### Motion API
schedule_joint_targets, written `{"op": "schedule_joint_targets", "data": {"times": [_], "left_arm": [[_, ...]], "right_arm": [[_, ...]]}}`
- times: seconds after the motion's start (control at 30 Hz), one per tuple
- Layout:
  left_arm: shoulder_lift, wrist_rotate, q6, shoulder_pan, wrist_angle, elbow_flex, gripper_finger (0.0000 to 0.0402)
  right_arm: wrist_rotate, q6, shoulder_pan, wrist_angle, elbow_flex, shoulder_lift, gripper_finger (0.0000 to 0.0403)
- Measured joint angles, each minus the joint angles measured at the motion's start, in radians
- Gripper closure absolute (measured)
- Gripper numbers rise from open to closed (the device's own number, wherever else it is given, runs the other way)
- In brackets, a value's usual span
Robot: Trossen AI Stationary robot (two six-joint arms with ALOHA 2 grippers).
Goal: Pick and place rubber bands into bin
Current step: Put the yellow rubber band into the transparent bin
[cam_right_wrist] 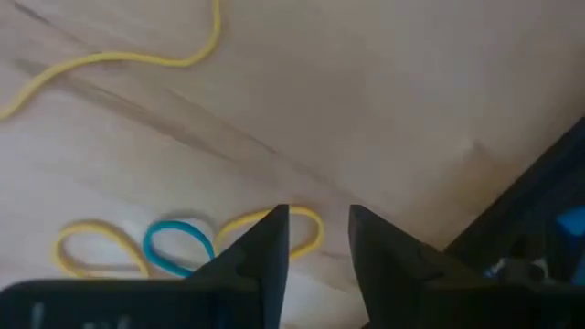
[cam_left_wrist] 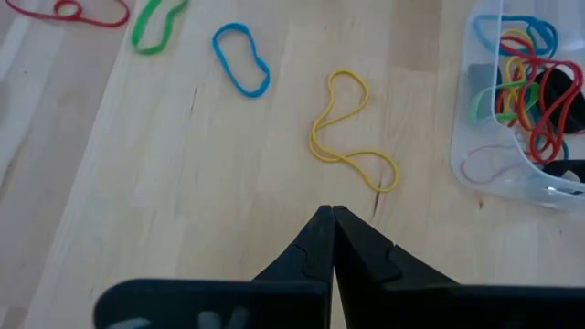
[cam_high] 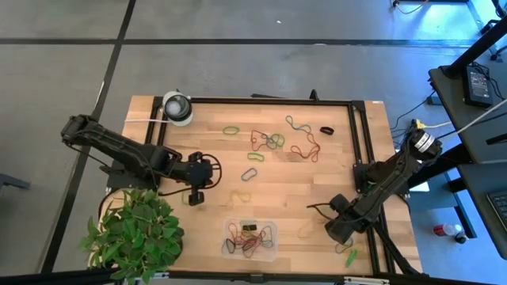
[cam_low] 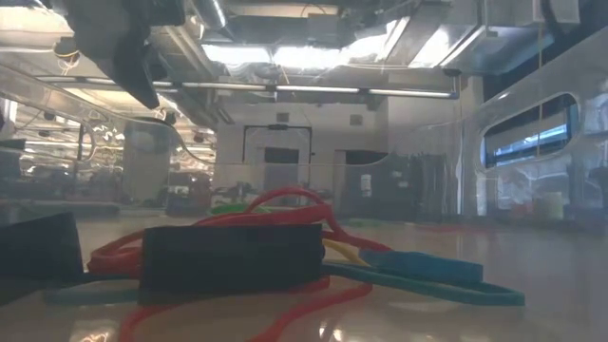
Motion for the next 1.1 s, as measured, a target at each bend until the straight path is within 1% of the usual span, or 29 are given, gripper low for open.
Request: {"op": "schedule_joint_targets", "data": {"times": [0.17, 0.3, 0.37, 0.43, 0.47, 0.53, 0.57, 0.6, 0.7, 0.9, 1.1], "left_arm": [[0.0, 0.001, 0.008, 0.0, 0.001, 0.0, 0.04], [0.0, 0.002, 0.008, 0.0, 0.001, 0.0, 0.04], [0.0, 0.002, 0.008, 0.0, 0.0, 0.0, 0.04], [0.0, 0.002, 0.008, 0.0, 0.001, 0.0, 0.04], [0.0, 0.002, 0.006, 0.0, 0.001, 0.0, 0.04], [0.0, 0.002, 0.004, 0.0, 0.001, 0.0, 0.04], [0.0, 0.002, 0.004, 0.0, 0.001, 0.0, 0.04], [0.0, 0.002, 0.008, 0.0, 0.001, 0.0, 0.04], [0.0, 0.002, 0.017, 0.0, 0.001, 0.0, 0.04], [0.001, 0.002, 0.019, 0.0, 0.001, 0.0, 0.0399], [0.001, 0.002, 0.036, 0.0, 0.001, 0.0, 0.0399]], "right_arm": [[-0.007, 0.09, 0.021, 0.039, -0.018, 0.019, 0.0278], [-0.089, 0.172, 0.047, 0.137, -0.086, 0.021, 0.0284], [-0.095, 0.218, 0.063, 0.193, -0.118, 0.012, 0.029], [-0.092, 0.259, 0.074, 0.217, -0.128, 0.011, 0.0306], [-0.091, 0.259, 0.077, 0.221, -0.128, 0.011, 0.032], [-0.073, 0.246, 0.077, 0.214, -0.113, 0.014, 0.0361], [-0.055, 0.232, 0.077, 0.207, -0.105, 0.013, 0.038], [-0.037, 0.228, 0.079, 0.197, -0.093, 0.01, 0.039], [0.045, 0.23, 0.082, 0.137, -0.039, 0.007, 0.0398], [0.261, 0.251, 0.086, -0.153, 0.175, 0.002, 0.0401], [0.445, 0.257, 0.085, -0.436, 0.399, -0.001, 0.0401]]}}
